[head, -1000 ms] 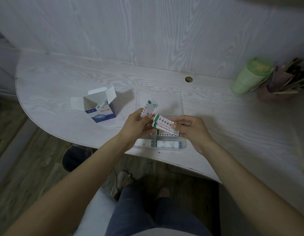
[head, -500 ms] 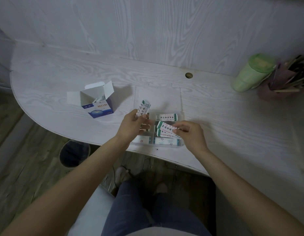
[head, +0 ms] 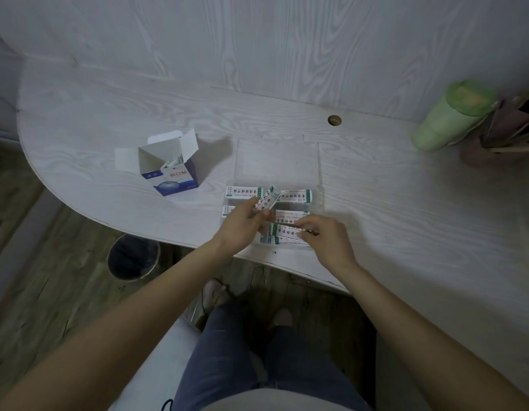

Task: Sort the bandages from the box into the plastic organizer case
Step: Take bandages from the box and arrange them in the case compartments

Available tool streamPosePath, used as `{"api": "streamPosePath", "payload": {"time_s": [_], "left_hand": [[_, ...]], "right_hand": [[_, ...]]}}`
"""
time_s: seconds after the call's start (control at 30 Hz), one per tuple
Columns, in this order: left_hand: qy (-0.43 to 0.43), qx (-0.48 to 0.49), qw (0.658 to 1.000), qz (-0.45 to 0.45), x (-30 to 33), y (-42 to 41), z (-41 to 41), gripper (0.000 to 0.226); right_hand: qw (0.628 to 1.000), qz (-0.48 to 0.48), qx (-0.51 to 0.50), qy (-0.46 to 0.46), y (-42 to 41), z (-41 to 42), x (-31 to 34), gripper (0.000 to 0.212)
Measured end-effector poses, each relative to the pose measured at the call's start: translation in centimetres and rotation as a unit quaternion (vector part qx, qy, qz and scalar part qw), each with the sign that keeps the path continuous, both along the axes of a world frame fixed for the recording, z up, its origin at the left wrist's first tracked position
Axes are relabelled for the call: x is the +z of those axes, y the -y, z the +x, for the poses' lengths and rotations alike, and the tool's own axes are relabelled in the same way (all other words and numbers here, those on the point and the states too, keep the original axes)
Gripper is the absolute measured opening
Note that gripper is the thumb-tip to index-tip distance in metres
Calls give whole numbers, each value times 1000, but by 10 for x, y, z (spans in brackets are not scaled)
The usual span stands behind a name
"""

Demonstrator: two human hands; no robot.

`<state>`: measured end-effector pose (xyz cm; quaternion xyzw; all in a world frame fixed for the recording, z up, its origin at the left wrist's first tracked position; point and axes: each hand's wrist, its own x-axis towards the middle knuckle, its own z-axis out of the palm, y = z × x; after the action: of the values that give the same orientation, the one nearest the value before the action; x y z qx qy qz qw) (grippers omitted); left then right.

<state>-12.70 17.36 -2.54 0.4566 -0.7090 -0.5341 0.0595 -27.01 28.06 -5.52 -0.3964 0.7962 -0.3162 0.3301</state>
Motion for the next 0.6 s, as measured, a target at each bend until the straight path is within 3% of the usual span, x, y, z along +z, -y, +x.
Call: {"api": "streamPosePath", "payload": {"time_s": [0.33, 0.6], "left_hand": [[46, -58, 997, -30, -8, 4, -7, 23], [70, -116, 987, -83, -5, 0, -9, 25]], "right_hand": [[982, 54, 98, -152, 2, 5, -7, 17], [932, 121, 145, -310, 7, 12, -4, 25]]}}
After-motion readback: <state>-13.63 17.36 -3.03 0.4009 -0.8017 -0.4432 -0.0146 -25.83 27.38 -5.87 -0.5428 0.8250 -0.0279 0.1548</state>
